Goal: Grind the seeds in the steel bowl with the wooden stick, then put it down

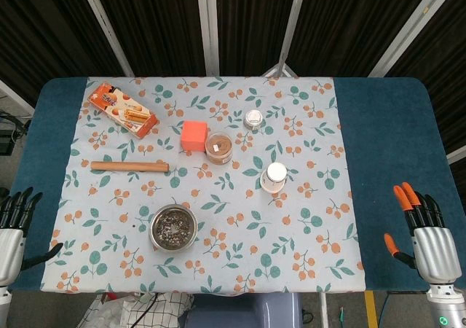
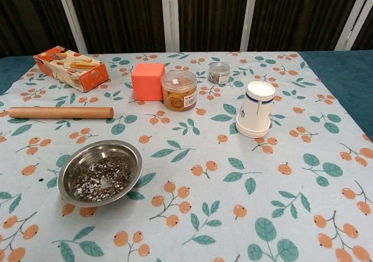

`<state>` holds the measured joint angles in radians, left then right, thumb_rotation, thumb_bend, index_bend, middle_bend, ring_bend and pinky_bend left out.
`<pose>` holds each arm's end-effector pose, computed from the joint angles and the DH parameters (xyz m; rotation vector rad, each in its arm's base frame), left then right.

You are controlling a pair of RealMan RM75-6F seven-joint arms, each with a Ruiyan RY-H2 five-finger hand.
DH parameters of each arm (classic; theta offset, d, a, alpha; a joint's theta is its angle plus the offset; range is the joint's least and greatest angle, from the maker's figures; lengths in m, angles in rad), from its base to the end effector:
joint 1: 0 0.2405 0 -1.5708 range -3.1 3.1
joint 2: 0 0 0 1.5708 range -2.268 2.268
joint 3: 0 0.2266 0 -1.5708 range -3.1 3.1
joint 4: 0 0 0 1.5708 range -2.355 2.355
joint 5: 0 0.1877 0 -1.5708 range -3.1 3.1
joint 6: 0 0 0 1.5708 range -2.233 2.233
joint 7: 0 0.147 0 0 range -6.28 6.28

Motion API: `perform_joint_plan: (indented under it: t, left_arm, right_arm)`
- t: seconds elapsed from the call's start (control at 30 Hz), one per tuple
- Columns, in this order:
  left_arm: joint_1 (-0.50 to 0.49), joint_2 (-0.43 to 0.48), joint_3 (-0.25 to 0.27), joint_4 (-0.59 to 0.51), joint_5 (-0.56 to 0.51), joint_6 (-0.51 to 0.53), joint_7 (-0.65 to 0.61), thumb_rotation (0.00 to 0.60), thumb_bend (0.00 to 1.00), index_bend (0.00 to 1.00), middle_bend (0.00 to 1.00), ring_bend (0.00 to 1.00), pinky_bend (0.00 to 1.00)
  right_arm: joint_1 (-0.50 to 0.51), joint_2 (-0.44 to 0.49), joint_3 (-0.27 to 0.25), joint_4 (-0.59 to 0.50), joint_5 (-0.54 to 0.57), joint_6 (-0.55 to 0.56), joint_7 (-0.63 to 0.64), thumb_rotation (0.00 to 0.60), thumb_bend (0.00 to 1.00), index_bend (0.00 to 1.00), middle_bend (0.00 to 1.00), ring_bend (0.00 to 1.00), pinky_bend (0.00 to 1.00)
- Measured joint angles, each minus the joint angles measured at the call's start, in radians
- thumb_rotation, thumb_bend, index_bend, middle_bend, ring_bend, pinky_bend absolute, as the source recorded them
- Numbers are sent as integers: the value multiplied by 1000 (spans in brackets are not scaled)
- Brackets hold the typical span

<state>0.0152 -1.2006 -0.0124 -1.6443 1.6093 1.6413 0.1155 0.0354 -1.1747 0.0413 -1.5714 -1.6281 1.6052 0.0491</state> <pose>-0.2593 0.1448 0.1529 -1.3437 -0.8339 -0.9586 -0.2636 -0.1635 0.1619 1.3804 -0.8508 1.0560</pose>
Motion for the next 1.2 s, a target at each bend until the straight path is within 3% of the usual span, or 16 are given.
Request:
perform_joint_plan:
  t: [0.7, 0.8, 1.03, 1.2]
  left_arm:
    - [-20, 4, -12, -13, -18, -37, 7, 600, 69, 0, 0, 0, 0]
    - [-39, 14, -23, -40, -38, -72, 10, 600, 78, 43, 0, 0, 0]
    - [-123, 38, -88, -106, -116, -181, 99, 600, 165, 217, 134, 0, 0]
    - [-225, 28, -167, -132, -243, -294, 234, 600, 232, 263, 223, 0, 0]
  right_arm:
    - [1, 4, -4, -10, 10, -17, 3, 600, 367, 0, 0, 0, 0]
    - [1, 6, -5, -12, 11, -18, 10, 600, 366, 0, 0, 0, 0]
    - [4, 12, -5, -16, 13, -24, 27, 600, 366, 0, 0, 0, 0]
    - [4, 15, -8, -21, 15, -30, 34, 600, 367, 0, 0, 0, 0]
